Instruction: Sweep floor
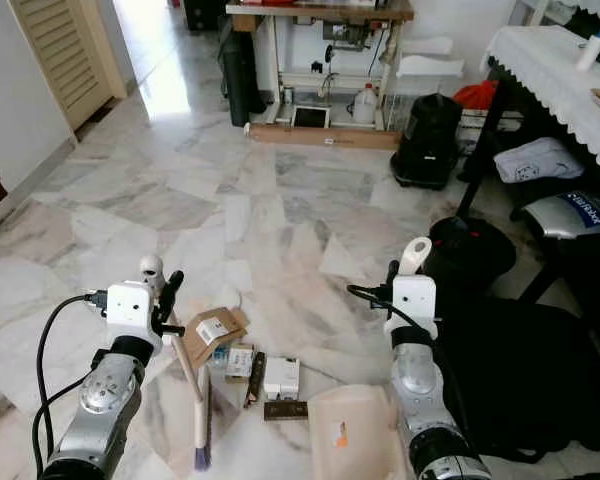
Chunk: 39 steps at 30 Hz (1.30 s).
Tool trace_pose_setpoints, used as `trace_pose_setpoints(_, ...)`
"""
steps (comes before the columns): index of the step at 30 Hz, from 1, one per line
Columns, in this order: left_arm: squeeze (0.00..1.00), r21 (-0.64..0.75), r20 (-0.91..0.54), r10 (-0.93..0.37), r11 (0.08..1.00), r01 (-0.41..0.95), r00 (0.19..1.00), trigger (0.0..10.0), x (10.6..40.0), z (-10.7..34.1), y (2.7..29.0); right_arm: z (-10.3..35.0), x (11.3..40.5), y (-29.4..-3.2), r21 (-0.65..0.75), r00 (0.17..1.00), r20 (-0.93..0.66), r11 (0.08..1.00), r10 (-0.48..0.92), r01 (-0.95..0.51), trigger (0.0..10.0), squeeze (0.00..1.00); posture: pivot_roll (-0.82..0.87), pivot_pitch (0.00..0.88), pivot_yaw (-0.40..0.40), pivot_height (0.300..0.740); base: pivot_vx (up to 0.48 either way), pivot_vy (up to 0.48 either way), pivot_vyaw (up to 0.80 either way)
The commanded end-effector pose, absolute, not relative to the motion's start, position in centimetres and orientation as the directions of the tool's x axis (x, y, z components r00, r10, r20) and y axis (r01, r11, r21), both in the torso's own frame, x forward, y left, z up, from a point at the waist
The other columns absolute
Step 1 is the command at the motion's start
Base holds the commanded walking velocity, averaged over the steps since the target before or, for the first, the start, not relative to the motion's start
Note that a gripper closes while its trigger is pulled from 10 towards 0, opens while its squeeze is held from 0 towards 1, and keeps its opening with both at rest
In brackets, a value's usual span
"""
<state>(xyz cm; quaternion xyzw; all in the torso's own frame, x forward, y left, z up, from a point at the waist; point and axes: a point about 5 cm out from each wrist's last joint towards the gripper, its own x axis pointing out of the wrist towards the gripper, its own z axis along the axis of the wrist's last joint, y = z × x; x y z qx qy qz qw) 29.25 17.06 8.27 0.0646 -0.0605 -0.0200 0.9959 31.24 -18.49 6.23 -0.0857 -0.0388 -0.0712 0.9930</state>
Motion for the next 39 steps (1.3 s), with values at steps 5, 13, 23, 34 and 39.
trace_pose_setpoints(5, 0.0, 0.153, 0.179, -0.05, 0.988, 0.022, 0.983, 10.0, 29.51, 9.59, 17.19, 7.37, 31.78, -18.46, -0.157, 0.981, 0.14, 0.976, -0.132, 0.154, 10.0, 0.0, 0.12, 0.0, 0.002, 0.74, 0.0, 0.0, 0.0)
trace_pose_setpoints(13, 0.0, 0.156, 0.173, -0.052, 0.988, 0.025, 0.983, 10.0, 29.54, 9.59, 17.23, 7.24, 31.8, -18.77, -0.147, 0.981, 0.125, 0.975, -0.149, 0.166, 10.0, 0.0, 0.12, 0.0, 0.004, 0.74, 0.0, 0.0, -0.7)
trace_pose_setpoints(23, 0.0, 0.158, 0.172, -0.053, 0.987, 0.026, 0.984, 10.0, 29.57, 9.56, 17.23, 7.22, 31.81, -18.91, -0.148, 0.981, 0.122, 0.974, -0.153, 0.171, 10.0, 0.0, 0.12, 0.0, 0.005, 0.74, 0.0, 0.0, -0.8)
trace_pose_setpoints(34, 0.0, 0.158, 0.174, -0.054, 0.987, 0.026, 0.983, 10.0, 29.62, 9.61, 17.23, 7.37, 31.85, -18.93, -0.159, 0.98, 0.134, 0.972, -0.151, 0.171, 10.0, 0.0, 0.13, 0.0, 0.005, 0.74, 0.0, 0.0, -0.7)
trace_pose_setpoints(39, 0.0, 0.164, 0.176, -0.057, 0.986, 0.028, 0.983, 10.0, 29.64, 9.67, 17.24, 7.3, 31.87, -18.92, -0.151, 0.98, 0.125, 0.973, -0.155, 0.174, 10.0, 0.0, 0.13, 0.0, 0.006, 0.74, 0.0, 0.0, 0.0)
